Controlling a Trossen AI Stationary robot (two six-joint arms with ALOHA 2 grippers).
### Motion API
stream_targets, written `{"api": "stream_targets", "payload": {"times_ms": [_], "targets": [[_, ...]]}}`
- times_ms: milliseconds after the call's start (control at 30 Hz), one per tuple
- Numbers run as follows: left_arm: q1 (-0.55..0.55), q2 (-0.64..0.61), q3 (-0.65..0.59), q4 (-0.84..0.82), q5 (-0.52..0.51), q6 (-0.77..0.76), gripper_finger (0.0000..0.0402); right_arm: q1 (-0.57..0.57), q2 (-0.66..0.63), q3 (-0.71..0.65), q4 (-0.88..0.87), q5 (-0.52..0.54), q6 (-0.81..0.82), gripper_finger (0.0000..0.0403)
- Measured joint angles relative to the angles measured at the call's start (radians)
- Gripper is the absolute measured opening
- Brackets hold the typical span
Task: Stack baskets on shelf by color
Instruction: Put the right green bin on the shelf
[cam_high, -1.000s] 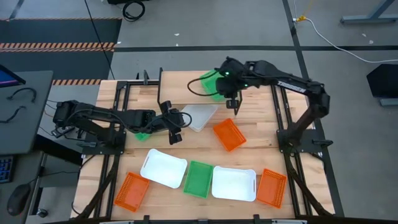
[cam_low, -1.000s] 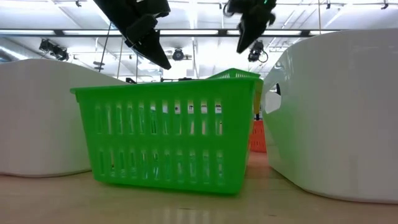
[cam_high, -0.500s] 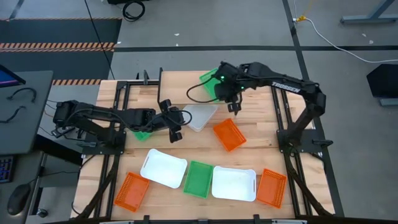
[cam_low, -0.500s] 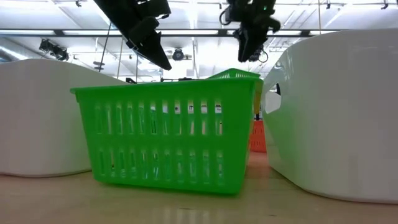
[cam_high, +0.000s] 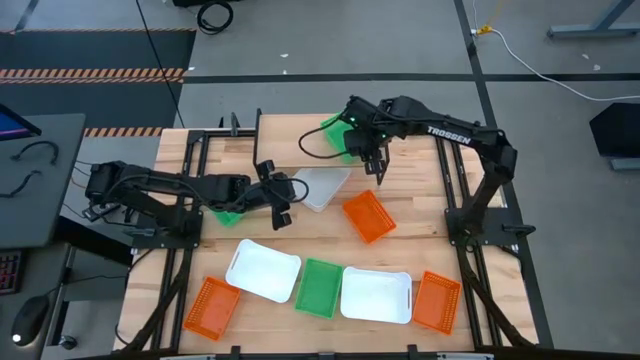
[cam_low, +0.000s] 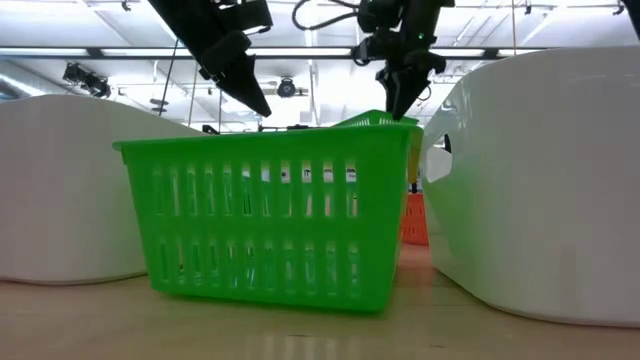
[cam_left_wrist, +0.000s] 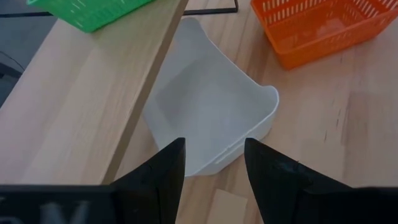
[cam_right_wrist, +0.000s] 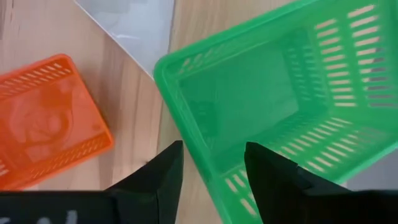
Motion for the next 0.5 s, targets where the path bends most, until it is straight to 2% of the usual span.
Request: {"api": "stream_targets", "payload": {"times_ms": [167, 267, 500], "targets": [[0.0, 0.0, 0.0, 0.0, 0.0, 0.014, 0.0174, -0.003, 0.0, -0.024, 0.015, -0.005, -0.008, 0.0154], [0.0, 0.0, 0.0, 0.001, 0.0, 0.014, 0.0174, -0.002, 0.0, -0.044, 0.017, -0.019, -0.011, 0.0128], [0.0, 0.0, 0.0, 0.001, 0.0, 0.014, 0.0172, -0.001, 0.0, -0.07, 0.018, -0.022, 0.052, 0.0019]]}}
